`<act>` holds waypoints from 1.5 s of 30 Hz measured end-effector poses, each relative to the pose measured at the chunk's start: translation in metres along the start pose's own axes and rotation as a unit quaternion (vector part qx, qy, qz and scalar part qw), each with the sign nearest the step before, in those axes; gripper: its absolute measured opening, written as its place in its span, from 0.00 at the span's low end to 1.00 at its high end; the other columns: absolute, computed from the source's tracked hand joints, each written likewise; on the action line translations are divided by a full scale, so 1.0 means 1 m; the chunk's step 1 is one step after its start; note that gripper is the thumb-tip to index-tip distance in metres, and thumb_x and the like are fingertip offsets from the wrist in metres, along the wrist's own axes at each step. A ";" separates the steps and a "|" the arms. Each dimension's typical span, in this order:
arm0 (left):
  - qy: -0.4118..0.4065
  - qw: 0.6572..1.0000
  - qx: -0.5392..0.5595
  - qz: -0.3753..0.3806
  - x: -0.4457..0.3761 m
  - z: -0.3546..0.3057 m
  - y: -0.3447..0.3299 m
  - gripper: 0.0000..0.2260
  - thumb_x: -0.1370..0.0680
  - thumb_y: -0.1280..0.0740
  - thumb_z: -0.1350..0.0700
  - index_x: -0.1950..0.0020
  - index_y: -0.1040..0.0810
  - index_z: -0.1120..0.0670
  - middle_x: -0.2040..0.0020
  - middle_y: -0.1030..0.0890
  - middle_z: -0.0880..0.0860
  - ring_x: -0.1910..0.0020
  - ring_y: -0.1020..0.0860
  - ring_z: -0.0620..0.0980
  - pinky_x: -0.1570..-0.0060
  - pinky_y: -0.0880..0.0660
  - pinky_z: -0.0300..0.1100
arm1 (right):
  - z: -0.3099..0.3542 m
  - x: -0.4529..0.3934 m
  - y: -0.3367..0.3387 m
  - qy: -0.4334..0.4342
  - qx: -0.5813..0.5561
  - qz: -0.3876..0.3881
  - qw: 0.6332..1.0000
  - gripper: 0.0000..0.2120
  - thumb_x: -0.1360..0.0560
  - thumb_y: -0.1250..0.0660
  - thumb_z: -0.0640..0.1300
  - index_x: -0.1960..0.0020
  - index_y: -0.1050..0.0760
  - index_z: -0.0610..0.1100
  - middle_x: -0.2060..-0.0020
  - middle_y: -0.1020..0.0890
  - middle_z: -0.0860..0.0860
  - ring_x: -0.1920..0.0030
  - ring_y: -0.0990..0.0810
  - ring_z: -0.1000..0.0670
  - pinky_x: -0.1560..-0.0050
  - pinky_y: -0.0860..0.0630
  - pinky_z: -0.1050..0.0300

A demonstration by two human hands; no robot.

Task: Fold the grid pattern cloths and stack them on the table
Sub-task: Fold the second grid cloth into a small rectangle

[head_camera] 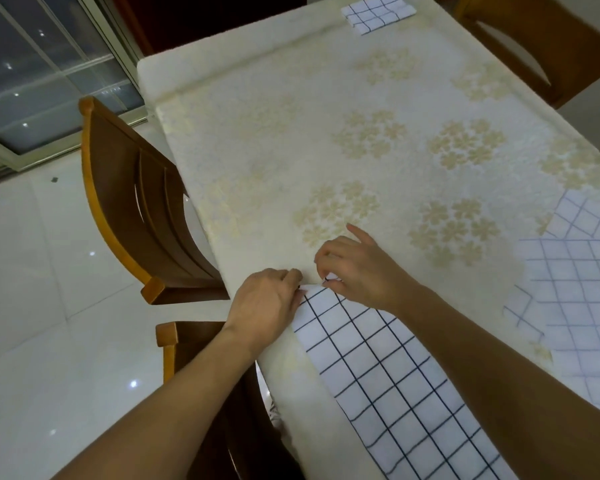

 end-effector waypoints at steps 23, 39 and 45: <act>-0.068 0.996 0.032 -0.049 0.079 -0.117 0.013 0.25 0.36 0.24 0.70 0.39 0.19 0.61 0.46 0.17 0.58 0.52 0.17 0.57 0.55 0.18 0.45 | 0.035 0.130 0.029 0.038 0.052 -0.016 0.998 0.22 0.29 0.24 0.36 0.37 0.20 0.47 0.44 0.16 0.49 0.46 0.17 0.45 0.53 0.18 0.47; -0.172 0.984 0.048 0.003 0.179 -0.260 -0.057 0.24 0.30 0.26 0.63 0.33 0.22 0.60 0.37 0.19 0.57 0.37 0.21 0.54 0.34 0.26 0.46 | 0.056 0.331 0.016 -0.043 0.085 -0.059 0.994 0.26 0.29 0.25 0.34 0.33 0.22 0.50 0.33 0.21 0.51 0.31 0.25 0.48 0.33 0.27 0.48; -0.189 0.981 0.029 0.022 0.199 -0.284 -0.094 0.18 0.20 0.38 0.55 0.32 0.23 0.57 0.35 0.21 0.55 0.35 0.23 0.53 0.34 0.27 0.49 | 0.055 0.372 -0.012 -0.106 0.081 -0.041 0.990 0.27 0.28 0.25 0.35 0.32 0.24 0.52 0.32 0.23 0.52 0.29 0.28 0.48 0.28 0.33 0.46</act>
Point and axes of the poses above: each hand's wrist, its own x-axis away from the middle knuckle, its own y-axis out of the back of the hand, z = x × y, the point moved 8 cm from there along -x, towards the middle knuckle
